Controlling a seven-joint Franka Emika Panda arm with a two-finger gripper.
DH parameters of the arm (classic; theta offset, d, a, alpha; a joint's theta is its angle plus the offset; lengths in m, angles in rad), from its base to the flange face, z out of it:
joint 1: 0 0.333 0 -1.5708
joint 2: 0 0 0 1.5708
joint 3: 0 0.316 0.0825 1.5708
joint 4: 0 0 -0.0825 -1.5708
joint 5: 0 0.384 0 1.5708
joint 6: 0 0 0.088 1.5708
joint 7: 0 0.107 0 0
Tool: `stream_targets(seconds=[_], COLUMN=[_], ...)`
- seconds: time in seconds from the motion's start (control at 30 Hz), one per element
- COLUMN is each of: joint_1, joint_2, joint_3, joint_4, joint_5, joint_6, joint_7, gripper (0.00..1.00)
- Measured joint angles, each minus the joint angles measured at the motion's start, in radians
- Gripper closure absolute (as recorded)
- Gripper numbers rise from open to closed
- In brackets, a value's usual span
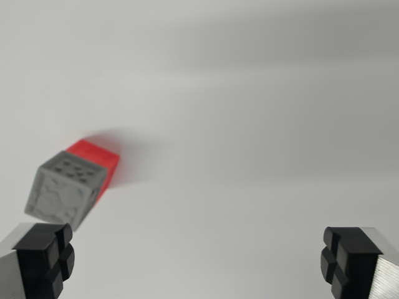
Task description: Destack cube
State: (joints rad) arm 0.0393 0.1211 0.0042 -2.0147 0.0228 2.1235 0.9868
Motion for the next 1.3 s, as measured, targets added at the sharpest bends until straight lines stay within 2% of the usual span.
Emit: stream_targets(seconds=[0.7, 1.0, 1.3], joint_1=[0.068, 0.104, 0.15], joint_2=[0.003, 0.017, 0.043], joint_3=[0.02, 0.029, 0.038], joint_4=[-0.106, -0.147, -0.185], joint_5=[-0.006, -0.011, -0.018], joint_6=[0.115, 0.171, 0.236], joint_7=[0.217, 0.328, 0.462], gripper=[0.0, 0.0, 0.0])
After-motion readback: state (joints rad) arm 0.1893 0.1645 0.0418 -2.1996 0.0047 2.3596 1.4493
